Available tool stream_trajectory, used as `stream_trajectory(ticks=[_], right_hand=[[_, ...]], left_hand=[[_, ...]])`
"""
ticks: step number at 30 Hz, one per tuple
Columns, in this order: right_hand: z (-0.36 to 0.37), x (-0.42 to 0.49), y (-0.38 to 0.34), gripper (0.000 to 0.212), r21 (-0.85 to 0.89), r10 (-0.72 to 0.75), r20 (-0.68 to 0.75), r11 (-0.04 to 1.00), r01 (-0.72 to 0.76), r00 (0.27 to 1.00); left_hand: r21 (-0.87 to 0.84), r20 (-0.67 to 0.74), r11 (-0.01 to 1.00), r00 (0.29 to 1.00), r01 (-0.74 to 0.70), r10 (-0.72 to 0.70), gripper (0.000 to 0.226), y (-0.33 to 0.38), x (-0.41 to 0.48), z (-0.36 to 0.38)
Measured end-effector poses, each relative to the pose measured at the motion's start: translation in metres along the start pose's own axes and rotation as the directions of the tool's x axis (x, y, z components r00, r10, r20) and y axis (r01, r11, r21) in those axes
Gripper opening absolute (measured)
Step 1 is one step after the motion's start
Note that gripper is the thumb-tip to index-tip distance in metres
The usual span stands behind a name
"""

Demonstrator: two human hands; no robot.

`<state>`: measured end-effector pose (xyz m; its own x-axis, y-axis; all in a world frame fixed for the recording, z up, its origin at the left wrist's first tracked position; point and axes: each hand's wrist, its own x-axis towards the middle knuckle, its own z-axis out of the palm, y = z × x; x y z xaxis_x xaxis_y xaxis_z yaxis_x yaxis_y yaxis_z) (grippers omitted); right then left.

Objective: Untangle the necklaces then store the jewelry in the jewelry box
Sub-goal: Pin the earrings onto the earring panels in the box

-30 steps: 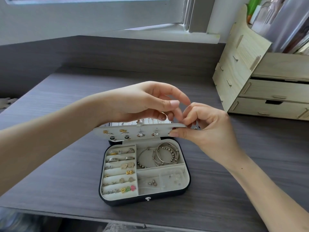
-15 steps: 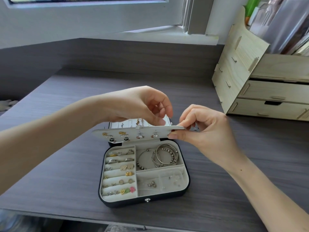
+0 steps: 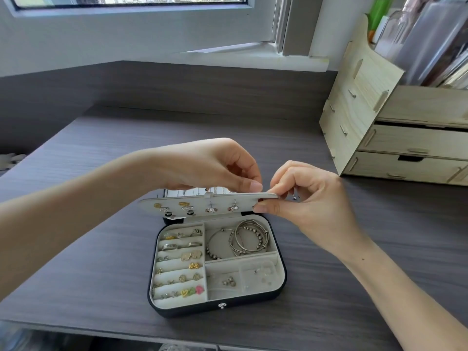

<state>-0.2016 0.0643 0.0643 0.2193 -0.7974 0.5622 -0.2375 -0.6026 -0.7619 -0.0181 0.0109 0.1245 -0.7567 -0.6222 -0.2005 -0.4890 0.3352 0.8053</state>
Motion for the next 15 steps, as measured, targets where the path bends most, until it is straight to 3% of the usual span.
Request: stream_trajectory(ticks=[8,11,15], right_hand=[[0.003,0.017,0.002,0.022,-0.054,0.164,-0.098,0.984,-0.170,0.982],[0.006,0.028,0.003,0.023,-0.144,0.148,-0.127,0.976,-0.165,0.981],[0.005,0.038,0.006,0.021,-0.253,0.124,-0.101,0.956,-0.146,0.987]], left_hand=[[0.282,-0.228,0.957,0.974,0.067,-0.001,0.056,0.013,-0.006,-0.013],[0.477,-0.266,0.876,0.962,0.072,0.065,0.051,0.013,0.000,-0.011],[0.504,-0.306,0.859,0.949,0.090,0.080,0.036,0.007,0.011,-0.011]])
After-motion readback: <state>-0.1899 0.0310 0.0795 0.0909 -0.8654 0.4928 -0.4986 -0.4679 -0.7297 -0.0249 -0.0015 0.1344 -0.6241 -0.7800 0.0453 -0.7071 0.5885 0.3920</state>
